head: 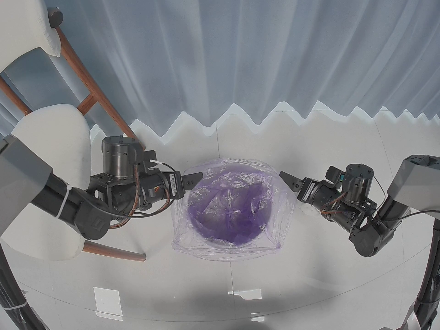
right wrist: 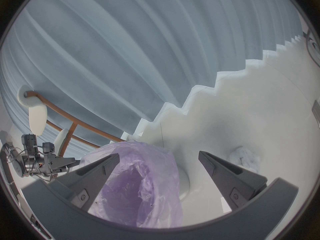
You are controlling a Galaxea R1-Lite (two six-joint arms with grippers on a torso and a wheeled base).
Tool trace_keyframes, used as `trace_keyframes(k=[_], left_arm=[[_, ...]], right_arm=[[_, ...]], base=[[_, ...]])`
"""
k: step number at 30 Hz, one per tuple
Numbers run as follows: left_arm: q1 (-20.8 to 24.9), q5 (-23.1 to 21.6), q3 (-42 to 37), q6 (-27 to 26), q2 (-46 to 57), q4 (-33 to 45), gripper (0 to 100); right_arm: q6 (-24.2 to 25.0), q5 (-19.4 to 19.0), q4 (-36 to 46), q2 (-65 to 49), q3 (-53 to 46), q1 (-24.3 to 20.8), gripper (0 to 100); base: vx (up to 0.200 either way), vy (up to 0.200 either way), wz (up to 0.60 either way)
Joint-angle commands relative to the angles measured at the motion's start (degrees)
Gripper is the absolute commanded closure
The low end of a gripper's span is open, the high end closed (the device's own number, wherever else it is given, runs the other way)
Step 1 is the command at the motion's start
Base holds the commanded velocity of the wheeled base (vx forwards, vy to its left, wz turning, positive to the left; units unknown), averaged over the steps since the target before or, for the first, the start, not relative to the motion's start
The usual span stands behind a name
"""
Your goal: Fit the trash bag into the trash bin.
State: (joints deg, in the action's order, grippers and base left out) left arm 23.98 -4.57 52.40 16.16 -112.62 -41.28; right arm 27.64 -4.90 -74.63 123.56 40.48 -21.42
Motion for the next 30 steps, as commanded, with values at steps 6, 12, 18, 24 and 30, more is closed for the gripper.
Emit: trace_keyframes(k=[6,12,18,24,30], left_arm=[[-0.5,-1.1,5.0,-1.1,-7.0,0.0,0],[-1.1,-1.1,8.0,-1.1,-9.2,0.0,0],[-1.7,-0.6,11.2,-0.9,-11.5,-0.1,100],[-3.4,-0.3,11.3,-0.7,-11.7,-0.1,100],[-5.7,0.9,12.0,-0.7,-13.1,-0.1,100]], right_arm=[[-2.1,-1.7,0.6,4.5,4.1,0.4,0],[-2.6,-3.2,0.6,6.3,5.3,0.5,0],[-2.6,-3.2,0.5,8.6,8.8,0.5,100],[-2.5,-3.2,1.0,8.9,10.5,1.3,100],[-2.1,-3.2,1.2,11.2,12.9,1.8,100]], base=[[0.000,0.000,0.00],[0.000,0.000,0.00],[0.000,0.000,0.00],[0.000,0.000,0.00],[0.000,0.000,0.00]])
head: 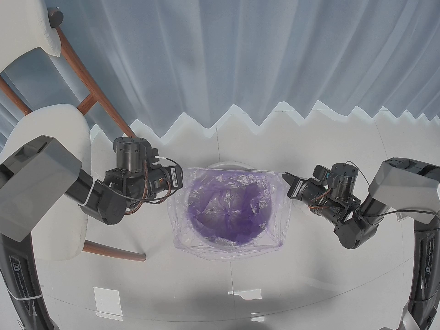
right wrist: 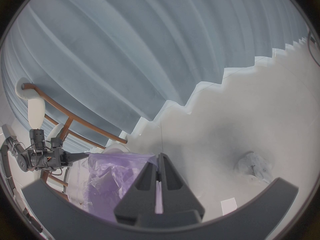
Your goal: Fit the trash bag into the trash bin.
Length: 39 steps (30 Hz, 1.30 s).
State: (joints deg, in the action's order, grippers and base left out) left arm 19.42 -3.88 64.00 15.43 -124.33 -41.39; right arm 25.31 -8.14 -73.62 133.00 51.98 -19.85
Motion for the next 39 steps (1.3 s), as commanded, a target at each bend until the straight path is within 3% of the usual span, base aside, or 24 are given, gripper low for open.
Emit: trace_keyframes(k=[1,18,26,39], left_arm=[[-1.3,0.3,0.4,0.0,-1.9,-0.1,100],[-0.9,2.3,3.5,0.1,-12.0,-7.4,100],[-0.3,3.1,7.0,4.4,-11.5,-10.3,100],[-0.3,3.1,11.9,4.6,-11.8,-11.3,100]], right_arm=[[0.3,0.1,0.4,2.3,1.9,0.2,100],[0.3,0.6,5.2,9.3,10.9,0.7,100],[0.4,0.7,5.2,7.5,12.5,0.6,100],[0.4,0.7,7.9,6.5,18.2,0.7,100]], base=[[0.000,0.000,0.00],[0.000,0.000,0.00],[0.000,0.000,0.00],[0.000,0.000,0.00]])
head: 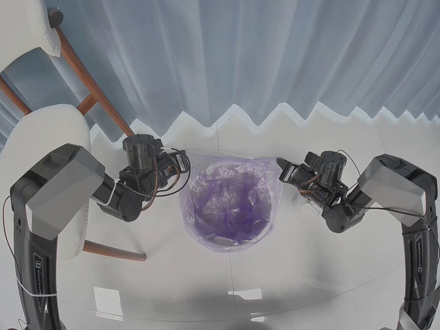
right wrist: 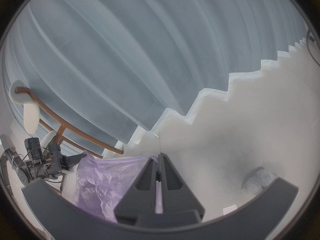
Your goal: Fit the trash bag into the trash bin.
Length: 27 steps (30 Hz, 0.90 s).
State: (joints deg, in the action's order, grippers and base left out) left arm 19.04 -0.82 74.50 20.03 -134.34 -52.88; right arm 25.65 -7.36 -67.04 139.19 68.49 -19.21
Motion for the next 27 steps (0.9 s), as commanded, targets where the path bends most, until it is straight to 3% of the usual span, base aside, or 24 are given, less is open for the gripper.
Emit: trace_keyframes(k=[1,12,18,27], left_arm=[[0.0,0.0,1.4,0.0,-1.8,0.1,100],[-1.1,1.7,0.2,0.3,-6.7,-0.7,100],[-0.4,2.2,-1.5,7.9,-6.4,-2.0,100],[-1.1,3.1,-4.2,8.7,-6.8,-7.1,100]], right_arm=[[0.0,-0.1,1.3,0.3,1.6,0.1,100],[0.1,0.1,2.1,5.9,2.7,0.2,100],[0.8,1.4,0.5,7.1,2.5,0.1,100],[4.8,1.5,0.4,7.6,1.8,0.9,100]], base=[[0.000,0.000,0.00],[0.000,0.000,0.00],[0.000,0.000,0.00],[0.000,0.000,0.00]])
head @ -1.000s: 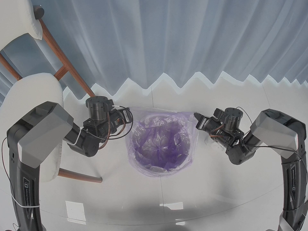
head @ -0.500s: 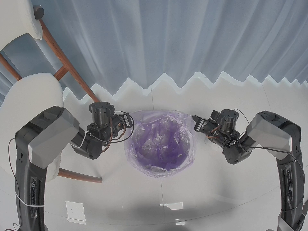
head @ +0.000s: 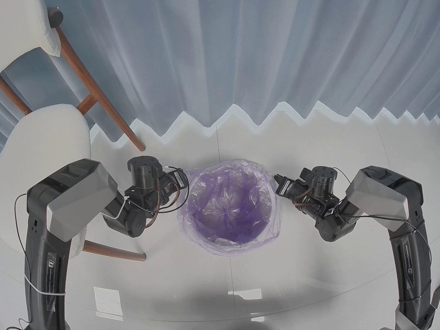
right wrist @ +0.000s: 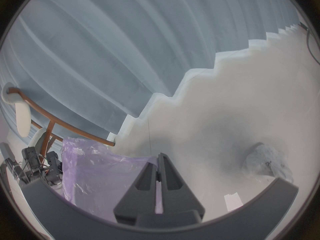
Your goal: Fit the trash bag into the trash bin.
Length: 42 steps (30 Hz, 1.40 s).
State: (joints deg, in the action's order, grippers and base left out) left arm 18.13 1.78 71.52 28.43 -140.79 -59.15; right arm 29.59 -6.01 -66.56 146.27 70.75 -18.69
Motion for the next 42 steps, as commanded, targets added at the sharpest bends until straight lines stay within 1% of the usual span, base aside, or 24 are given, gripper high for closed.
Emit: trace_keyframes(k=[1,3,4,5,6,7,8,10,11,12,13,15,16,21,26,28,30,31,32,34,35,37,39,42], left_arm=[[-0.2,0.7,-1.6,1.2,-0.4,-1.6,100],[-0.2,0.7,-1.8,1.9,-0.4,-1.8,100],[-0.2,1.2,-2.8,4.4,0.0,-1.9,100],[-0.2,1.3,-2.9,4.6,0.0,-1.9,100],[-0.2,1.8,-4.4,7.0,0.8,-1.9,100],[-0.2,1.8,-4.6,7.3,1.0,-1.9,100],[-0.3,1.6,-7.1,8.6,3.6,-1.9,100],[-0.5,1.4,-8.8,8.7,5.1,-2.2,100],[-0.5,1.3,-9.6,8.7,5.6,-2.5,0],[-0.5,1.3,-9.6,8.7,5.6,-2.5,0],[-0.2,1.4,-10.4,9.2,5.6,-4.1,0],[-0.2,1.4,-10.4,9.3,5.6,-4.3,0],[0.1,1.4,-11.8,10.3,5.8,-8.7,0],[0.2,1.9,-14.0,12.6,8.6,-11.5,0],[1.6,1.0,-18.3,16.8,14.2,-11.0,0],[2.3,0.9,-21.1,16.7,15.8,-11.0,0],[3.5,0.5,-25.9,16.4,18.5,-10.7,0],[3.6,0.5,-26.3,16.4,18.7,-10.7,0],[5.0,-0.1,-30.9,15.4,21.0,-9.2,0],[6.1,-0.6,-34.0,14.2,22.5,-7.8,0],[7.6,-1.7,-37.0,12.4,23.6,-6.5,0],[8.8,-3.1,-39.4,9.8,23.9,-5.6,0],[9.4,-3.5,-40.3,7.2,23.7,-4.7,0],[10.3,-4.0,-40.3,5.1,23.5,-2.9,0]], right_arm=[[1.2,0.1,0.0,0.5,-0.6,0.6,0],[1.3,0.2,0.0,0.4,-0.7,0.7,0],[1.4,0.5,-0.3,0.1,-2.1,1.0,0],[1.4,0.5,-0.4,0.1,-2.3,1.0,0],[2.1,0.7,-2.4,-0.9,-4.2,1.2,0],[2.3,0.8,-2.9,-1.0,-4.6,1.2,0],[3.5,1.7,-6.1,-2.2,-8.4,1.3,0],[4.3,1.7,-8.1,-3.1,-11.6,1.3,0],[4.8,1.8,-9.5,-3.7,-14.0,1.3,0],[4.8,1.8,-9.5,-3.7,-14.0,1.3,0],[5.4,1.8,-12.1,-4.4,-17.9,1.2,0],[5.4,1.8,-12.4,-4.4,-18.3,1.2,0],[5.9,1.9,-16.9,-5.5,-23.6,1.2,0],[5.9,1.9,-21.9,-7.5,-30.9,1.1,0],[5.9,1.9,-23.0,-9.0,-32.9,1.1,0],[5.9,1.9,-23.0,-9.3,-32.9,1.2,0],[5.9,2.0,-22.9,-10.0,-33.0,1.2,0],[5.9,2.0,-22.9,-10.0,-33.0,1.2,0],[5.9,2.0,-22.8,-10.3,-33.6,1.2,0],[5.9,2.1,-22.9,-10.4,-33.8,1.1,0],[5.8,2.1,-22.9,-10.4,-34.1,1.1,0],[5.9,2.1,-22.9,-10.4,-34.2,1.1,0],[5.8,2.5,-22.9,-10.4,-34.5,1.1,0],[5.8,2.9,-22.9,-10.4,-34.5,1.0,0]], base=[[0.000,0.000,0.00],[0.000,0.000,0.00],[0.000,0.000,0.00],[0.000,0.000,0.00],[0.000,0.000,0.00],[0.000,0.000,0.00],[0.000,0.000,0.00],[0.000,0.000,0.00],[0.000,0.000,0.00],[0.000,0.000,0.00],[0.000,0.000,0.00],[0.000,0.000,0.00],[0.000,0.000,0.00],[0.000,0.000,0.00],[0.000,0.000,0.00],[0.000,0.000,0.00],[0.000,0.000,0.00],[0.000,0.000,0.00],[0.000,0.000,0.00],[0.000,0.000,0.00],[0.000,0.000,0.00],[0.000,0.000,0.00],[0.000,0.000,0.00],[0.000,0.000,0.00]])
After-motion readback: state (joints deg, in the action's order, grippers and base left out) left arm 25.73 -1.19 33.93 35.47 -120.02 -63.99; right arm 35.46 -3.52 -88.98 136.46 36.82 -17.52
